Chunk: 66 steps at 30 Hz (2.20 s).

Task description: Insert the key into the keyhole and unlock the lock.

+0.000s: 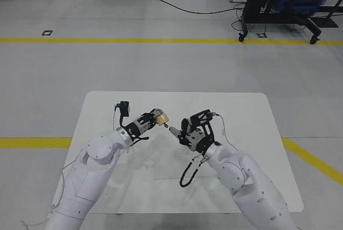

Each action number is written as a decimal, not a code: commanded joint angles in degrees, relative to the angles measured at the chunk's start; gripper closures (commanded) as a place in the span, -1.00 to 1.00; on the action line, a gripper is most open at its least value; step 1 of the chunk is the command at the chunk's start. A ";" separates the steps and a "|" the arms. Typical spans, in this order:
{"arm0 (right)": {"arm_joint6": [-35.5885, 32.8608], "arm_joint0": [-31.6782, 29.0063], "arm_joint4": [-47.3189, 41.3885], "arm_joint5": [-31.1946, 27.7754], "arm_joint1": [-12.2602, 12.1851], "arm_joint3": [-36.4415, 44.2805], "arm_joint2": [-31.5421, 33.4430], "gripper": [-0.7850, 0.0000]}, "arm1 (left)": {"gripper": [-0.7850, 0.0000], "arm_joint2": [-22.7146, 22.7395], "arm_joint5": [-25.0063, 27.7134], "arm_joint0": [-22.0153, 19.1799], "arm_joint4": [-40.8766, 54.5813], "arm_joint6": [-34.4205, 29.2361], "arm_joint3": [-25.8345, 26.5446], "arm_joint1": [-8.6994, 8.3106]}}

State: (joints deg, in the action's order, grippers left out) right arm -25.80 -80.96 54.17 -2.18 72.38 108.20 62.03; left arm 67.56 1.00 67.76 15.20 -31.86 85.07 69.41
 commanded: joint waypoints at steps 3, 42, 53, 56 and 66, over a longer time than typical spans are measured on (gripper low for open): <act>1.13 1.16 3.19 -0.23 0.34 -0.86 -2.57 -0.04 | 1.00 0.11 0.18 0.18 -0.58 0.10 0.18 -0.02; 4.99 3.46 -4.03 0.63 2.32 -5.68 -3.67 1.00 | 1.00 -0.13 0.46 0.25 -2.69 0.00 0.16 0.23; 4.63 1.14 -6.60 -0.92 1.88 -4.28 -1.02 -0.72 | 1.00 0.01 1.02 0.26 -2.37 0.10 0.12 0.33; 5.09 0.39 -6.95 -1.06 1.76 -3.46 -0.25 -1.00 | 1.00 0.13 1.07 0.27 -2.08 0.11 0.06 0.35; 14.91 -8.11 -15.07 -2.75 0.78 4.85 10.09 -1.00 | 1.00 -0.61 0.68 0.17 -3.04 -0.89 0.08 0.43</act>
State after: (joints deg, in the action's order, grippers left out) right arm -12.62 -87.91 41.34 -4.49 73.21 112.05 70.49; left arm 67.28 1.90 68.00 12.53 -32.30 85.15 69.83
